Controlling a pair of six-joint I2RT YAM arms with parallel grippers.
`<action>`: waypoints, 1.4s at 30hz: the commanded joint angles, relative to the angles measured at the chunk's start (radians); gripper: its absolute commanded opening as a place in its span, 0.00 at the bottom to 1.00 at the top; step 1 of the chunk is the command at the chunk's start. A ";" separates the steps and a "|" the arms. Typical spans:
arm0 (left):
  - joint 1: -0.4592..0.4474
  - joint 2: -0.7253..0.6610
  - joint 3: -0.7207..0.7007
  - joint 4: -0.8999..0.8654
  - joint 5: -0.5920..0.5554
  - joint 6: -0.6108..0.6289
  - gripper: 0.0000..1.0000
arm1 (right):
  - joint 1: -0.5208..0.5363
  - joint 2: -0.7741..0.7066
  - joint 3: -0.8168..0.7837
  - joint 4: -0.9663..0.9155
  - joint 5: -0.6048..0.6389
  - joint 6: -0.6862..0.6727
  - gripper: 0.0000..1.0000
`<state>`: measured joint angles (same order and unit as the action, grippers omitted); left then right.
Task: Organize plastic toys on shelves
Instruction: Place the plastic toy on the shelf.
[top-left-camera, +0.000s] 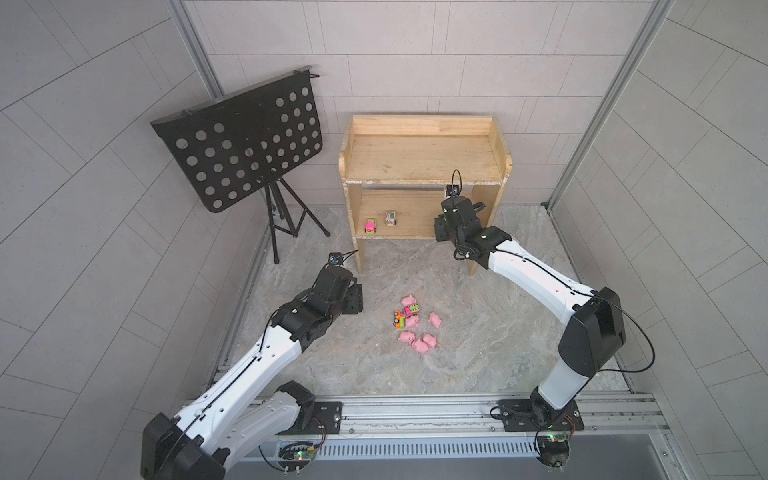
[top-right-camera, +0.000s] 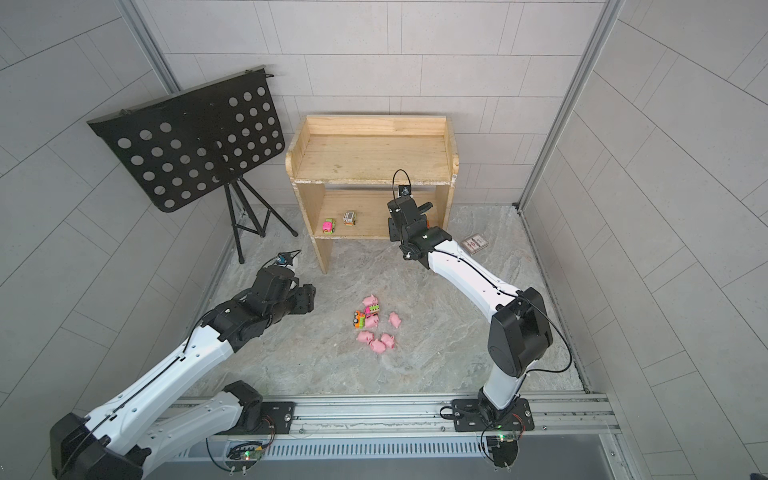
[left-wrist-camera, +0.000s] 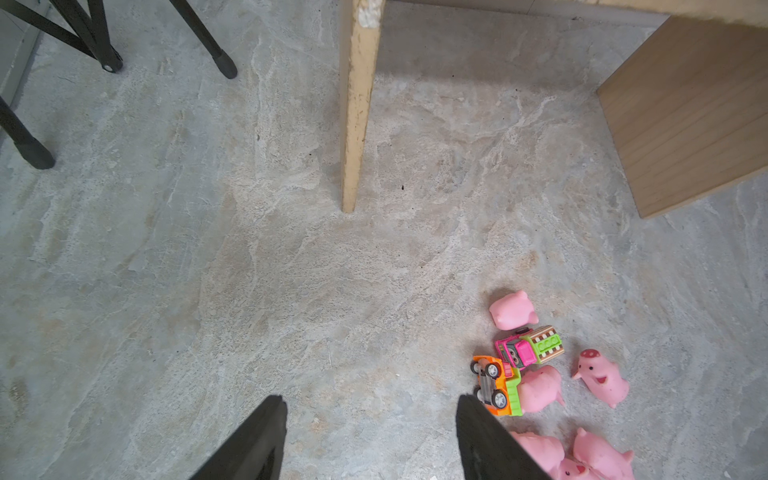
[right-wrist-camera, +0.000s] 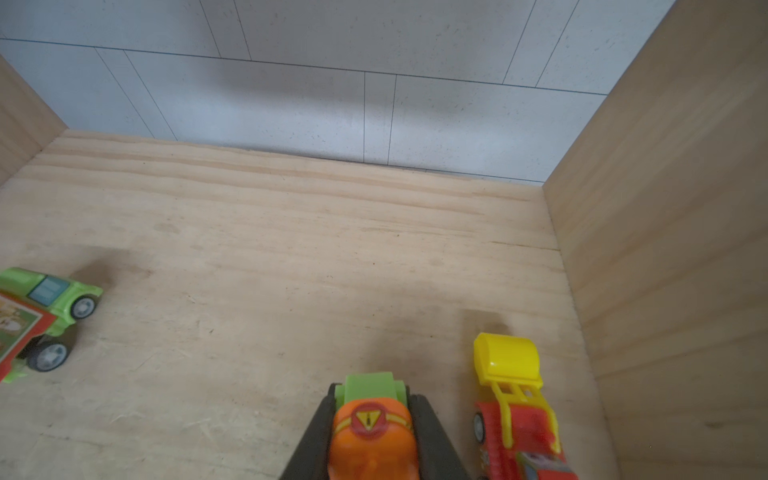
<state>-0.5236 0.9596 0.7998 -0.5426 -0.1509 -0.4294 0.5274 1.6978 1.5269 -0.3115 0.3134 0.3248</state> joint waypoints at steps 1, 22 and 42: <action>0.006 0.006 -0.006 0.012 -0.014 0.003 0.71 | -0.009 0.011 0.022 -0.040 0.025 0.016 0.32; 0.005 0.009 -0.011 0.013 -0.007 0.003 0.71 | -0.022 0.000 0.032 -0.061 -0.016 0.029 0.52; -0.078 0.189 -0.055 0.142 0.348 -0.004 0.72 | -0.021 -0.233 -0.119 -0.111 -0.267 -0.053 0.62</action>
<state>-0.5632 1.1271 0.7578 -0.4538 0.1387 -0.4263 0.5095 1.5204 1.4357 -0.3901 0.1032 0.3054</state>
